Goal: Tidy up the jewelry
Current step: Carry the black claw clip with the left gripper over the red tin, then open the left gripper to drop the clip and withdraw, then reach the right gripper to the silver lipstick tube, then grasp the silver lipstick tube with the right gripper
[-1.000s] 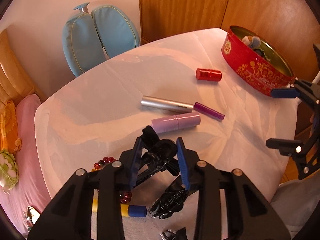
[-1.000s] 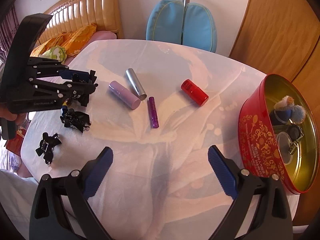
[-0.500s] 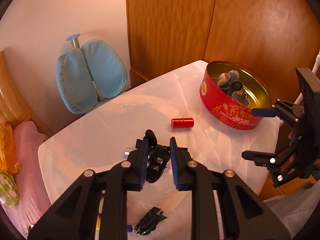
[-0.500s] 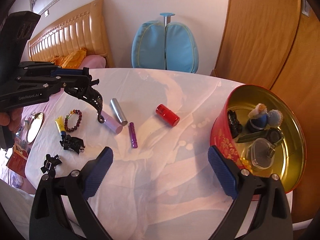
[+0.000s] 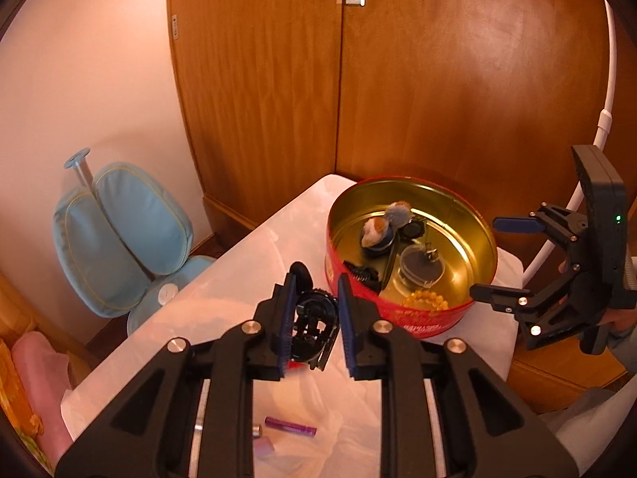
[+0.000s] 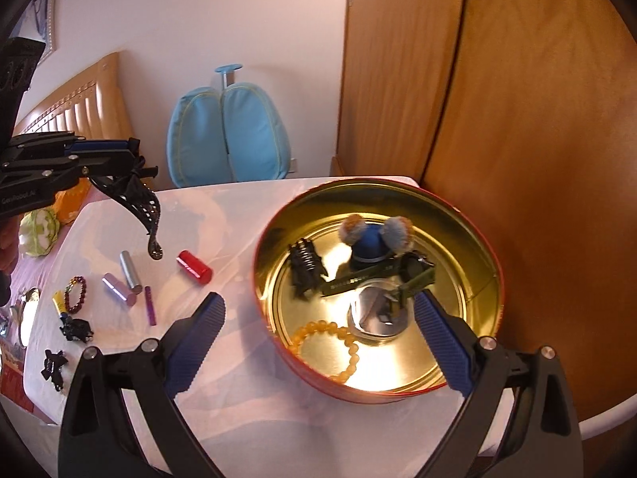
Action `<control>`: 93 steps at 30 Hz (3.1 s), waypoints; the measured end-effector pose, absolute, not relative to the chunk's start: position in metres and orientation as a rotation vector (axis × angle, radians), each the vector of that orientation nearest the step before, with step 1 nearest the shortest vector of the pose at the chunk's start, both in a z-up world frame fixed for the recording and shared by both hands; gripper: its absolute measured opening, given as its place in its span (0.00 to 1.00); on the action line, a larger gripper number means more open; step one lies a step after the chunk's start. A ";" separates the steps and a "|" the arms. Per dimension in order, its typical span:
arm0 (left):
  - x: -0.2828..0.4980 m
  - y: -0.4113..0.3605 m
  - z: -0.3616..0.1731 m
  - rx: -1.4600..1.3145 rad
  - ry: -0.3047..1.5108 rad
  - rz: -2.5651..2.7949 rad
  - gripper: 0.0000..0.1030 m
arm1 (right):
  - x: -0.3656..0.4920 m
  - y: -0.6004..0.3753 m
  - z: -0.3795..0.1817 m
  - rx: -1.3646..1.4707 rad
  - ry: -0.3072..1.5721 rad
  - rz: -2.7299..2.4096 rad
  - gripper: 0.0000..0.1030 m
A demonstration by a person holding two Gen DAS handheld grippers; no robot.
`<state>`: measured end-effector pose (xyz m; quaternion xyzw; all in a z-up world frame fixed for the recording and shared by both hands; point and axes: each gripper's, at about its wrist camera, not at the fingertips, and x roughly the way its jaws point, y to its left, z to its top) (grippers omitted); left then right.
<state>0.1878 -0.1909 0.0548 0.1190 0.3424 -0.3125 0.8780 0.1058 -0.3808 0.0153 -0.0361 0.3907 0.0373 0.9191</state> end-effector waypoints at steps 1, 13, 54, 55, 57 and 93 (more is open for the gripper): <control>0.192 -0.200 0.058 0.252 0.704 -0.665 0.21 | 0.108 -0.389 0.015 -0.067 0.802 0.059 0.94; 0.219 -0.314 0.024 0.334 0.768 -0.824 0.16 | 0.113 -0.450 -0.011 -0.028 0.841 -0.034 0.94; 0.139 -0.027 -0.053 0.074 1.011 -0.159 0.90 | 0.137 -0.237 -0.029 -0.197 0.884 0.475 0.95; 0.136 -0.020 -0.054 0.074 1.012 -0.147 0.90 | 0.139 -0.228 -0.032 -0.200 0.893 0.492 0.95; 0.130 -0.008 -0.057 0.078 1.008 -0.134 0.90 | 0.143 -0.211 -0.040 -0.208 0.912 0.513 0.95; 0.135 0.041 -0.097 -0.062 1.005 -0.241 0.90 | 0.211 -0.075 -0.125 -0.380 1.063 0.636 0.19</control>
